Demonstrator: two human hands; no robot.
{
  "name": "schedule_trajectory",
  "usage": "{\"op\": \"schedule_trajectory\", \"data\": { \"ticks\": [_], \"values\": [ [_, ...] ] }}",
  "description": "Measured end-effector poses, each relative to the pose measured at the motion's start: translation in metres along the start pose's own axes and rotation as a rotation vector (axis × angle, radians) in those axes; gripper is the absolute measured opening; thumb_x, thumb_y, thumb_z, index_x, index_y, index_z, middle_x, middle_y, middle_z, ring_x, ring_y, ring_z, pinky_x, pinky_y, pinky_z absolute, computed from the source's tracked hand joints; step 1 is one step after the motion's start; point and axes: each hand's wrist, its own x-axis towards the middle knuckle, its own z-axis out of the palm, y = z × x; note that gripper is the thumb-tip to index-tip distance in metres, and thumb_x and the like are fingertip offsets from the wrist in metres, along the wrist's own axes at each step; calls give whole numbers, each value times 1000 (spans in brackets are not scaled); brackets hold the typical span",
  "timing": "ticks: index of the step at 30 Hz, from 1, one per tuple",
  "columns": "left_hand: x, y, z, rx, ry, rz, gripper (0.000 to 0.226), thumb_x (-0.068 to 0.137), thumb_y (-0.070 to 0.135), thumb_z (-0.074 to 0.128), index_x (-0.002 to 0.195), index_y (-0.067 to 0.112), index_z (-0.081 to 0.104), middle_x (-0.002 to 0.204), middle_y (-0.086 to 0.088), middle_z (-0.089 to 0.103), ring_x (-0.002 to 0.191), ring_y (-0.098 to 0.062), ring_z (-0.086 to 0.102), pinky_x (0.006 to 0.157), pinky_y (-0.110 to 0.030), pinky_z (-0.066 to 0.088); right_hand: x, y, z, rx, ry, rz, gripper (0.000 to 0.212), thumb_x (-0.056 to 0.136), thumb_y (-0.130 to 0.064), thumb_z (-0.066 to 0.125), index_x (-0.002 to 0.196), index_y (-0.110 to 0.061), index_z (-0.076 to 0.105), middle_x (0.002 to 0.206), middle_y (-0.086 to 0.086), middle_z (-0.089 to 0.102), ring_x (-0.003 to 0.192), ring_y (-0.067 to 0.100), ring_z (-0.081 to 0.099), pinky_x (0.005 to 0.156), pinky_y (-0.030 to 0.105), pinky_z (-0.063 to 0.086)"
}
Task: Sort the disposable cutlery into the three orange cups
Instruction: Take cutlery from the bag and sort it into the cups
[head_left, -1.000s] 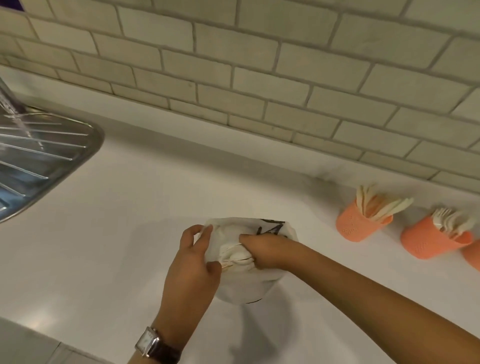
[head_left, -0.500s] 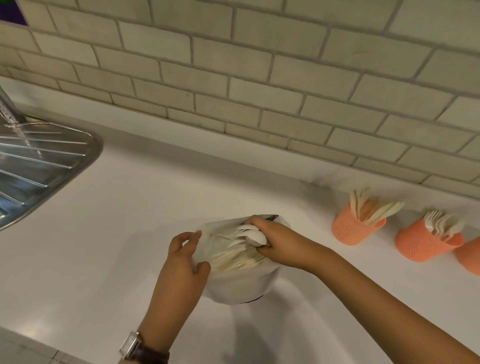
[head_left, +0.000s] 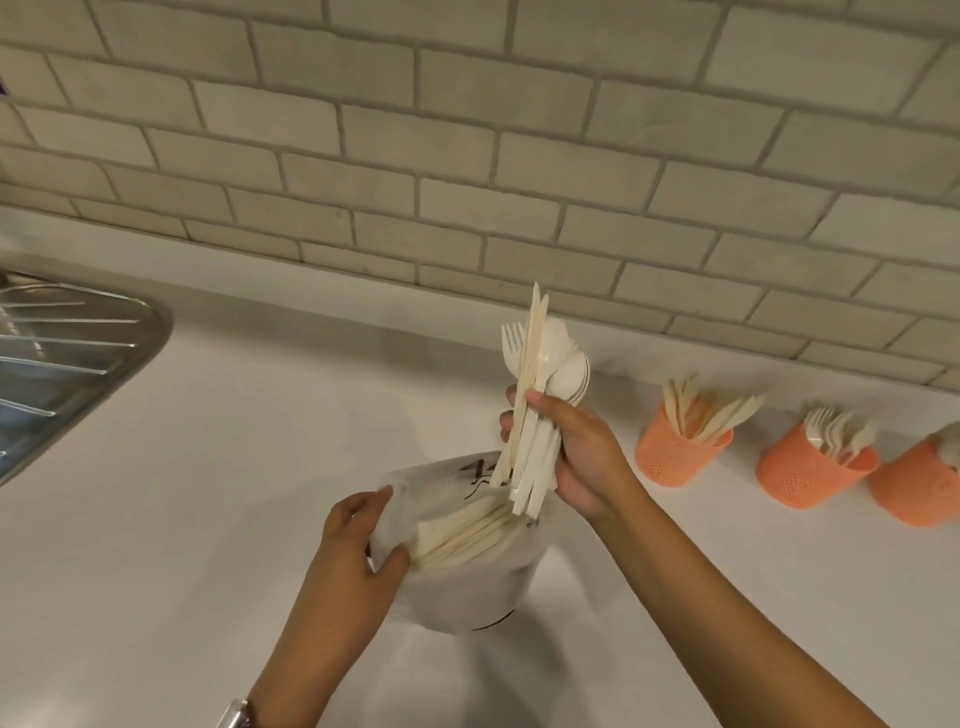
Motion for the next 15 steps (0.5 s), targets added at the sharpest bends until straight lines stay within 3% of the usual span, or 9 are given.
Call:
{"op": "schedule_trajectory", "data": {
  "ticks": [2,4,6,8,11,15],
  "values": [
    [1,1,0,36,5,9,53,84,15,63,133,26,47,132,3,40,88,-3,52,82,-25,43,-11,-2,-5,80,62,-35,14,87,-11,56,100,-6,57,81,5,58,65,17,59,62,29,51],
    [1,3,0,104,52,27,51,82,15,66,130,23,51,135,-4,42,101,-13,53,91,-30,42,-25,-3,-13,118,136,-72,16,87,-10,55,103,-6,56,79,5,59,63,17,59,61,29,51],
    [2,10,-2,220,152,65,49,79,16,69,126,19,56,135,-10,45,117,-29,47,99,-41,36,-42,-3,-22,55,190,-118,19,89,-6,54,109,-6,54,78,7,58,63,18,59,60,30,52],
    [4,23,-2,279,239,161,45,79,16,69,123,18,59,134,-12,47,119,-33,44,100,-43,32,-59,-3,-31,-102,245,-146,27,90,-5,55,117,-8,50,79,7,58,64,19,61,62,29,52],
    [6,58,10,157,202,338,30,84,24,65,114,25,63,125,2,51,116,-21,47,96,-30,33,-85,-6,-45,-333,347,-162,36,93,-7,52,127,-14,43,77,4,62,68,18,63,68,27,52],
    [-3,115,59,-156,-68,367,17,83,22,64,91,37,68,98,20,63,88,0,59,77,-4,41,-116,-13,-71,-397,445,-163,43,93,-12,54,132,-20,39,86,6,65,72,20,65,78,36,52]
  ]
}}
